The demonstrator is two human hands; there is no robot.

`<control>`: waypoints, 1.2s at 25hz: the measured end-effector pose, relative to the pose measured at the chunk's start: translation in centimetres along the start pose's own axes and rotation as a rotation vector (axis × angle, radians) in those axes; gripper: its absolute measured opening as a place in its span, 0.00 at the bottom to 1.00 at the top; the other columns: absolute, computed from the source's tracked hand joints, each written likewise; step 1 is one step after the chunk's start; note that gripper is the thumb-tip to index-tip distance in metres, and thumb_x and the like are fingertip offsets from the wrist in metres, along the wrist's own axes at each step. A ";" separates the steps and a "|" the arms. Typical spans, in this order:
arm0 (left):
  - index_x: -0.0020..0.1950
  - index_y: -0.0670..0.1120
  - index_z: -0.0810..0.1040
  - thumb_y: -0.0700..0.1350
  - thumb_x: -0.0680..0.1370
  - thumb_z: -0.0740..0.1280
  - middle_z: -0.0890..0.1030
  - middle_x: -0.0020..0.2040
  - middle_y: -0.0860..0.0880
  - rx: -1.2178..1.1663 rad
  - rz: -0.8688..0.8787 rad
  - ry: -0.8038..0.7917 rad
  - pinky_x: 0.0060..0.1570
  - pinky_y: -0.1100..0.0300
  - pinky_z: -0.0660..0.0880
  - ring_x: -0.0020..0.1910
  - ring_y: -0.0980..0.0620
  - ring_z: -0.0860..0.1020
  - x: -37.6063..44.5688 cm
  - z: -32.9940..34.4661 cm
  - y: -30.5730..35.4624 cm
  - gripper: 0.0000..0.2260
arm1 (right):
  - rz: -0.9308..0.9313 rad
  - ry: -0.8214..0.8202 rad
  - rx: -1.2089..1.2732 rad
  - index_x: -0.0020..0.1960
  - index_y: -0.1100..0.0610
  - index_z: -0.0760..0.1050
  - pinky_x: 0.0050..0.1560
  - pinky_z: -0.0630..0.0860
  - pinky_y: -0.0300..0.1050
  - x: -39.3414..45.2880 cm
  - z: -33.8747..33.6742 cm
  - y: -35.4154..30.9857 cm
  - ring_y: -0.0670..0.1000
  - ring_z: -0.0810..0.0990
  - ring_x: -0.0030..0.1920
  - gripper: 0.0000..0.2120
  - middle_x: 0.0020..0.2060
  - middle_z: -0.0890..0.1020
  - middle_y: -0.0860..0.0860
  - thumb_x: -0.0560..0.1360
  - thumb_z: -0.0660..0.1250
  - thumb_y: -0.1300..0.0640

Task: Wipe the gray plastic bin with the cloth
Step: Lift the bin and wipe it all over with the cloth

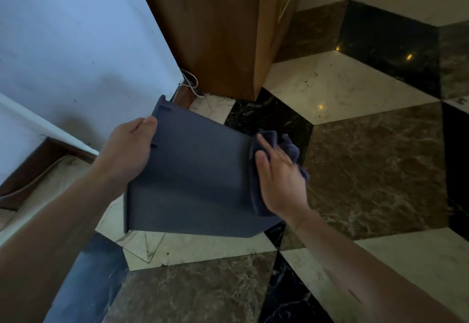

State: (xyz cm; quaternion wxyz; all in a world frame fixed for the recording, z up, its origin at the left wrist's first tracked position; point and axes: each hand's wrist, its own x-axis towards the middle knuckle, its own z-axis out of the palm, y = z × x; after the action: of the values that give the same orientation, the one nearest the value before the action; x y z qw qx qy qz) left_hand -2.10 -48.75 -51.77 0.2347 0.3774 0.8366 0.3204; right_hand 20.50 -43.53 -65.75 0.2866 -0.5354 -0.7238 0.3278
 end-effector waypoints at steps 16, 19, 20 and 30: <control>0.39 0.40 0.71 0.52 0.83 0.53 0.76 0.37 0.43 0.307 0.297 -0.130 0.36 0.56 0.67 0.38 0.45 0.73 0.7 -0.2 1.9 0.20 | 0.893 -0.137 0.593 0.48 0.56 0.78 0.58 0.72 0.55 3.0 -1.1 6.8 0.59 0.79 0.47 0.19 0.43 0.80 0.57 0.79 0.59 0.42; 0.39 0.45 0.70 0.52 0.82 0.58 0.75 0.35 0.50 0.387 0.288 -0.253 0.31 0.56 0.66 0.34 0.52 0.72 1.0 -2.4 0.8 0.15 | 0.859 -0.183 0.524 0.55 0.58 0.80 0.63 0.72 0.57 2.7 -0.4 6.0 0.61 0.80 0.52 0.21 0.49 0.82 0.58 0.78 0.61 0.42; 0.40 0.47 0.72 0.51 0.82 0.59 0.77 0.34 0.54 0.397 0.282 -0.321 0.30 0.58 0.67 0.32 0.56 0.73 1.1 -3.2 0.4 0.13 | 0.833 -0.211 0.470 0.57 0.58 0.80 0.64 0.72 0.56 2.5 0.0 5.6 0.61 0.79 0.53 0.23 0.52 0.82 0.58 0.78 0.60 0.41; 0.53 0.55 0.83 0.79 0.61 0.60 0.84 0.50 0.52 0.483 0.112 -0.516 0.51 0.52 0.76 0.48 0.51 0.81 -0.4 -1.5 4.7 0.36 | 0.454 -0.219 0.235 0.60 0.50 0.79 0.49 0.66 0.44 -4.1 5.0 1.8 0.61 0.79 0.58 0.18 0.55 0.83 0.57 0.83 0.52 0.47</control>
State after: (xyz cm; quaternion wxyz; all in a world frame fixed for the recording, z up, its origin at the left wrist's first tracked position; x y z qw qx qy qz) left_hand -0.49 -47.22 -47.34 0.3242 0.5356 0.7795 0.0197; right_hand 18.84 -47.92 -70.49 0.1863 -0.6083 -0.5689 0.5212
